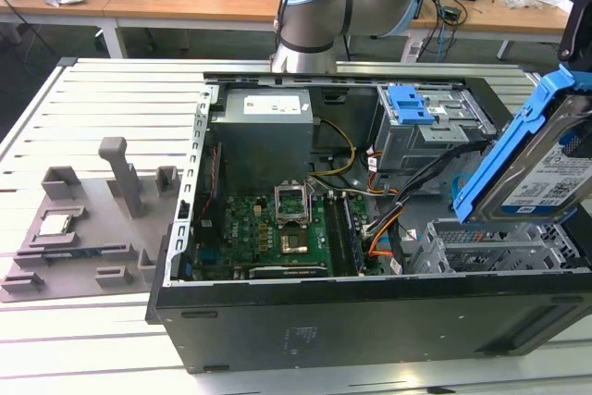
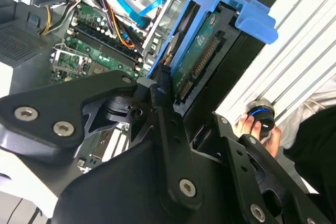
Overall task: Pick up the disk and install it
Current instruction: 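Pick up the disk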
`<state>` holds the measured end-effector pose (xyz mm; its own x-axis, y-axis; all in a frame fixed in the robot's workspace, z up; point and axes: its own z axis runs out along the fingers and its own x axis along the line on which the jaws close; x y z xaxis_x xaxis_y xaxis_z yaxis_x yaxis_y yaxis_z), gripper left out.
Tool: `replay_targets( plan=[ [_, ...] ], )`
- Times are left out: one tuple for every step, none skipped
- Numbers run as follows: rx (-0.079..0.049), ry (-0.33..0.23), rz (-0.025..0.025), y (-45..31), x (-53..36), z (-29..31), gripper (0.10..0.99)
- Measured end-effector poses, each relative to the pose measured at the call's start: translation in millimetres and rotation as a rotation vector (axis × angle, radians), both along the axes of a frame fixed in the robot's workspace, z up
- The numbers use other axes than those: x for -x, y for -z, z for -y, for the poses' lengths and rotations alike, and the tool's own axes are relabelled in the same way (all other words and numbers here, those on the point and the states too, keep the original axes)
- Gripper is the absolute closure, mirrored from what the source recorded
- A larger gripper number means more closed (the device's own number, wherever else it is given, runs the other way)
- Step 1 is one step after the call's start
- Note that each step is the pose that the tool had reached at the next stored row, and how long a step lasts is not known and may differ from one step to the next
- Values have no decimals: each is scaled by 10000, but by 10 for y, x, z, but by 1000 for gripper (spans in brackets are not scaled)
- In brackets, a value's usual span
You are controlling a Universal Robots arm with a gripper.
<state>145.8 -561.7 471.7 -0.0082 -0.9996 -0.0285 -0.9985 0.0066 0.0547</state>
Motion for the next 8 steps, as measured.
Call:
replay_targets(
  plan=[
    [3, 0, 0, 12, -11, 0, 725],
    [4, 0, 0, 22, -16, 0, 725],
    [4, 0, 0, 47, -25, 0, 725],
    [3, 0, 0, 72, -33, 0, 725],
    [3, 1, 0, 103, -41, 0, 725],
    [4, 4, 0, 128, -42, 0, 725],
    [4, 7, 0, 149, -42, 0, 725],
    [3, 7, 0, 162, -42, 0, 725]
  ],
)
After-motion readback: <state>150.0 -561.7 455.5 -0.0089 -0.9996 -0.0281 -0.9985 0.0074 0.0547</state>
